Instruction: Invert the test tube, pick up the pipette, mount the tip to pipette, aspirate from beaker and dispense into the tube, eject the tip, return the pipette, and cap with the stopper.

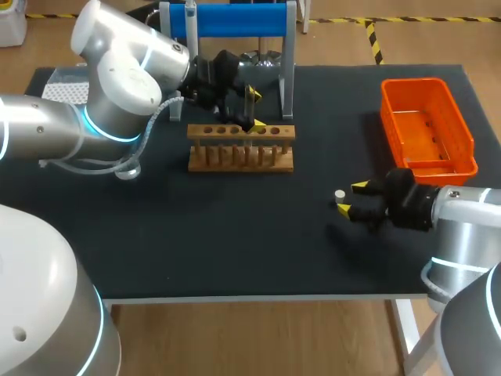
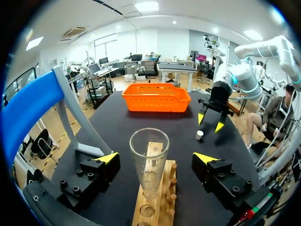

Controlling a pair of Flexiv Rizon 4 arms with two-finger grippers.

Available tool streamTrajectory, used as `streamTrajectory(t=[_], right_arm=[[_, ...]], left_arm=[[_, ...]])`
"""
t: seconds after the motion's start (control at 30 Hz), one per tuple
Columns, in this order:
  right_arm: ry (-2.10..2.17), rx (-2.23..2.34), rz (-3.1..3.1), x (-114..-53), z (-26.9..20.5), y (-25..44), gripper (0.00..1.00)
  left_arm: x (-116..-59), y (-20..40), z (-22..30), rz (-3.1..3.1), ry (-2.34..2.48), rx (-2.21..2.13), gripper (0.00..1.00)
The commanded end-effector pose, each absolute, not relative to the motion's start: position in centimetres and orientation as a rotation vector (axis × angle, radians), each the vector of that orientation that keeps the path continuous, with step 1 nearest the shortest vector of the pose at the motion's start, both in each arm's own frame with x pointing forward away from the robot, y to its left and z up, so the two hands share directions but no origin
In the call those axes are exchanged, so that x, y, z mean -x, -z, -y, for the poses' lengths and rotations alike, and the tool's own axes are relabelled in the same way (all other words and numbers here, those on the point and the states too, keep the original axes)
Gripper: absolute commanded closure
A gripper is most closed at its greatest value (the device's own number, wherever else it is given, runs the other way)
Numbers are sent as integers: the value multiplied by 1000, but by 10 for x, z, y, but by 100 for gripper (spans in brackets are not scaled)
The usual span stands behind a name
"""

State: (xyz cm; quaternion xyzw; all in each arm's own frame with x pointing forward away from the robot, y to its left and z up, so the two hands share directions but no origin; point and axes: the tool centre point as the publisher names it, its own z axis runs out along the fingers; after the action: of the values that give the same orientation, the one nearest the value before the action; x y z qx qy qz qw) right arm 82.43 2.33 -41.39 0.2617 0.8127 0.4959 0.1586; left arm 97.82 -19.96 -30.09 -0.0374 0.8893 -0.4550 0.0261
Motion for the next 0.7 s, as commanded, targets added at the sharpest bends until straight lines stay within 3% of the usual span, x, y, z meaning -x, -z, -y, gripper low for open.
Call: streamTrajectory(t=[0.03,0.47,0.7], right_arm=[[-1412,-754,-2320,-830,-28,418,38],[-1400,-766,-2311,-841,-30,422,47],[-1384,-754,-2312,-844,-34,424,38]], left_arm=[[-980,301,200,-2754,1405,113,0],[-980,301,200,-2754,1405,113,0],[-980,301,200,-2754,1405,113,0]])
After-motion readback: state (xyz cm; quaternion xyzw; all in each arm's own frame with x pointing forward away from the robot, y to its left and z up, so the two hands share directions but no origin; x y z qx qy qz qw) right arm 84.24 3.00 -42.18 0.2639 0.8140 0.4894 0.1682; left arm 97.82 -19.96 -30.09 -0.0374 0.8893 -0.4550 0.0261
